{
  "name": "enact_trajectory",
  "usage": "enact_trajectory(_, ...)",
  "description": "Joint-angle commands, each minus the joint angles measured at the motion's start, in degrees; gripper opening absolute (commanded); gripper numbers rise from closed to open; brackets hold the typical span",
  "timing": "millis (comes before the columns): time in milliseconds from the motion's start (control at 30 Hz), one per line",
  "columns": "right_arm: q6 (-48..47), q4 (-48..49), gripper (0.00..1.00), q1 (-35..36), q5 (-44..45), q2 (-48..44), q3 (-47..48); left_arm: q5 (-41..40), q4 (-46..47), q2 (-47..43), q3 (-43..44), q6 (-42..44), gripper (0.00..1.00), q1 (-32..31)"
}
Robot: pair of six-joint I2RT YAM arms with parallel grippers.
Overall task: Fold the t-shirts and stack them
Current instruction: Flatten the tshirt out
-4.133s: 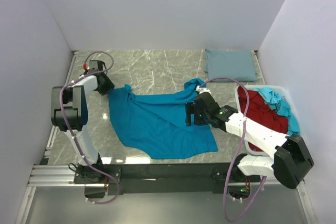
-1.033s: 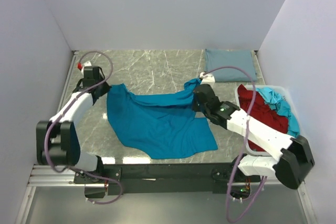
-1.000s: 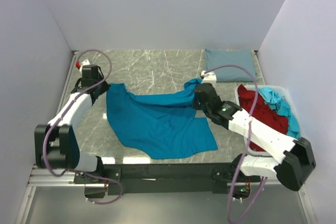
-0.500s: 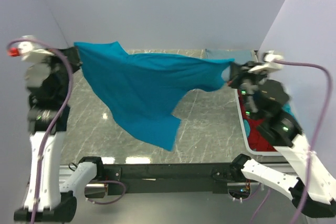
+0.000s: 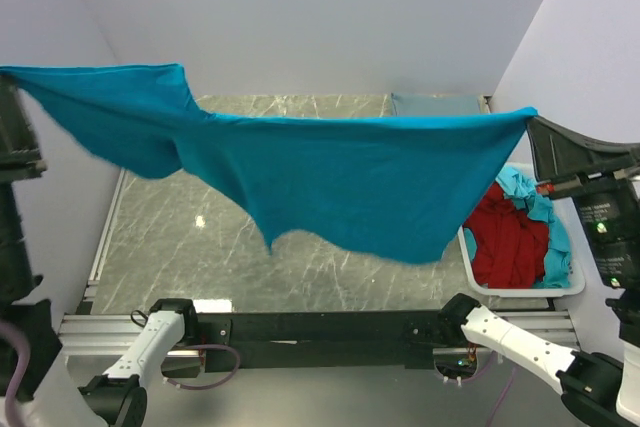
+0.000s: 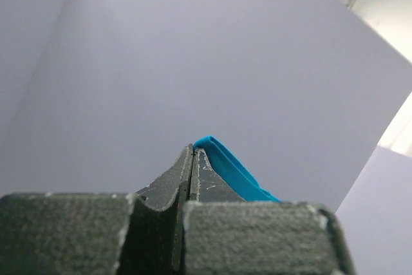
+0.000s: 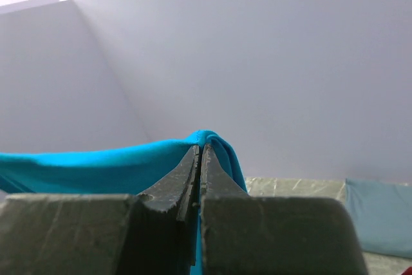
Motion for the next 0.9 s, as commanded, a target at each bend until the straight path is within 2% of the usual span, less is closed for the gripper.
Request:
enact_trajectory(0,-0.7,-2.1,0.00,-0.2,-3.6,-0.6,0.9,-0.5,-1.8,2.3,3.5,3.3,0.01,-0.1)
enact_trajectory(233,-1.9,-0.8,0.00,-0.3,1.2,1.5,-1.3,-1.9,2.1,7.4,1.3,5.9,0.01,-0.1)
enact_trajectory(300,-2.9,1.4,0.00,-0.2,4.9,2.8,-3.0,-3.9,5.0,9.1,-2.0,6.8,0.01,0.0)
enact_trajectory(467,-5.0,5.3,0.00,-1.7,16.3,12.8,-6.8,-10.9,8.7,20.1,-8.8,9.6,0.01,-0.1)
enact_trajectory(500,-4.8,5.8,0.00,-3.5,15.3,16.5,-7.5,-11.6,11.6,23.5,-10.3,10.0,0.01,0.1)
enact_trajectory(533,-2.6,6.3,0.00,-9.1,12.4,18.6,-8.6,-12.8,13.0,25.6,-11.8,10.4,0.01,0.2)
enact_trajectory(600,1.9,8.8,0.00,-15.5,-0.6,25.2,-10.3,-14.0,16.2,32.1,-15.6,10.5,0.01,0.8)
enact_trajectory(667,2.9,13.9,0.00,-18.4,-2.8,30.3,-14.0,-12.2,22.5,37.0,-19.2,10.9,0.01,2.2)
enact_trajectory(733,2.8,16.5,0.00,-18.8,-4.9,38.6,-15.5,-6.1,29.2,45.7,-21.0,13.2,0.06,2.7)
enact_trajectory(767,2.8,19.5,0.00,-19.5,-5.7,41.7,-15.6,-4.3,30.0,48.8,-20.3,13.5,0.29,2.7)
enact_trajectory(800,3.1,20.3,0.00,-20.1,-7.1,48.3,-15.2,-1.2,29.5,55.4,-18.9,13.7,0.46,2.8)
enact_trajectory(833,3.7,20.1,0.00,-20.7,-9.3,52.1,-12.2,-0.4,28.7,58.8,-17.1,12.8,0.58,2.8)
enact_trajectory(867,4.3,18.0,0.00,-21.2,-10.3,55.8,-9.7,-0.1,25.3,62.0,-12.8,12.1,0.94,3.0)
